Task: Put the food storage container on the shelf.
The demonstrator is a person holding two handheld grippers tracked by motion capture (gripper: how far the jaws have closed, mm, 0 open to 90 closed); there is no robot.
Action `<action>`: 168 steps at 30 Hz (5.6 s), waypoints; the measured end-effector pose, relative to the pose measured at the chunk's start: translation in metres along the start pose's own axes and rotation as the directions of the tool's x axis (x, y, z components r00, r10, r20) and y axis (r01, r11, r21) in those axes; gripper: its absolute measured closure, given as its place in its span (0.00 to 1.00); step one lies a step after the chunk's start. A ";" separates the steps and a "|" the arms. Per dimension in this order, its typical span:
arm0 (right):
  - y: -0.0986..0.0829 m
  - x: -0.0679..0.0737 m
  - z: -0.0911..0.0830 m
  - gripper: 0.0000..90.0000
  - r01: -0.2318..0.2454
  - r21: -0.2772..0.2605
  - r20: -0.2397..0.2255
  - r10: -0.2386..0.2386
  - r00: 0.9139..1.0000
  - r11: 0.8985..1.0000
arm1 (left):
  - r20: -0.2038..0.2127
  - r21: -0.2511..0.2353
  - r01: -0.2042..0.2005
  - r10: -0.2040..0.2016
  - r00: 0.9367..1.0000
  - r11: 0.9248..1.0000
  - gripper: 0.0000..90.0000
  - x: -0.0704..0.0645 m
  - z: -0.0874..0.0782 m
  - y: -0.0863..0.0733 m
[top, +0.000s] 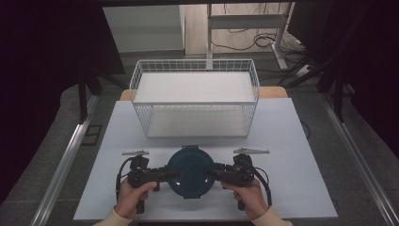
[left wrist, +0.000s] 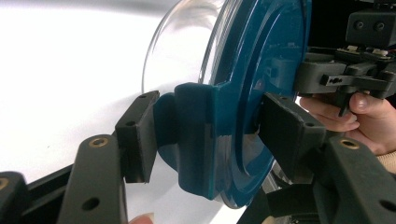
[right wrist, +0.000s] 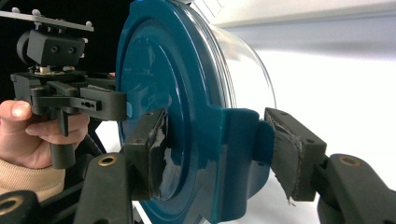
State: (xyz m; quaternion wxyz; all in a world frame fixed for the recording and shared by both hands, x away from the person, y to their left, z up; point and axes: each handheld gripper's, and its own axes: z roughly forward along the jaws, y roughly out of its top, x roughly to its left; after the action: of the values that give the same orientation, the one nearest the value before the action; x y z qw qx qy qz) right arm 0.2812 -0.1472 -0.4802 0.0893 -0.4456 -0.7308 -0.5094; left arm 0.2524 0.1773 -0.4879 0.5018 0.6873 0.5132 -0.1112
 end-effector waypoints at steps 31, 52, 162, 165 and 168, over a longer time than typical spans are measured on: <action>0.032 0.025 -0.021 0.47 0.147 -0.028 0.013 -0.147 0.989 0.989 | 0.003 -0.096 -0.092 0.093 0.996 0.991 0.44 -0.023 -0.016 0.023; 0.077 0.033 -0.025 0.47 0.201 -0.048 0.015 -0.201 0.980 0.978 | -0.012 -0.149 -0.147 0.147 0.989 0.978 0.43 -0.035 -0.028 0.065; 0.261 0.008 -0.013 0.16 0.157 -0.086 0.299 -0.125 0.946 0.984 | -0.082 -0.248 -0.079 0.061 0.995 0.965 0.22 -0.018 -0.016 0.252; 0.251 0.018 -0.028 0.17 0.216 -0.087 0.284 -0.183 0.941 0.973 | -0.119 -0.238 -0.141 0.115 0.986 0.961 0.22 -0.027 -0.026 0.240; 0.239 0.025 -0.039 0.17 0.249 -0.087 0.262 -0.219 0.940 0.964 | -0.142 -0.233 -0.210 0.180 0.973 0.950 0.24 -0.034 -0.037 0.219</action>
State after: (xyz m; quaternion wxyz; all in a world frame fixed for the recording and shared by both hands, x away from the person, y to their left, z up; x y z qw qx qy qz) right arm 0.4317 -0.1450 -0.2884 -0.0917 -0.4205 -0.7524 -0.4986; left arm 0.4027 0.1936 -0.3210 0.5602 0.6726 0.4815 0.0447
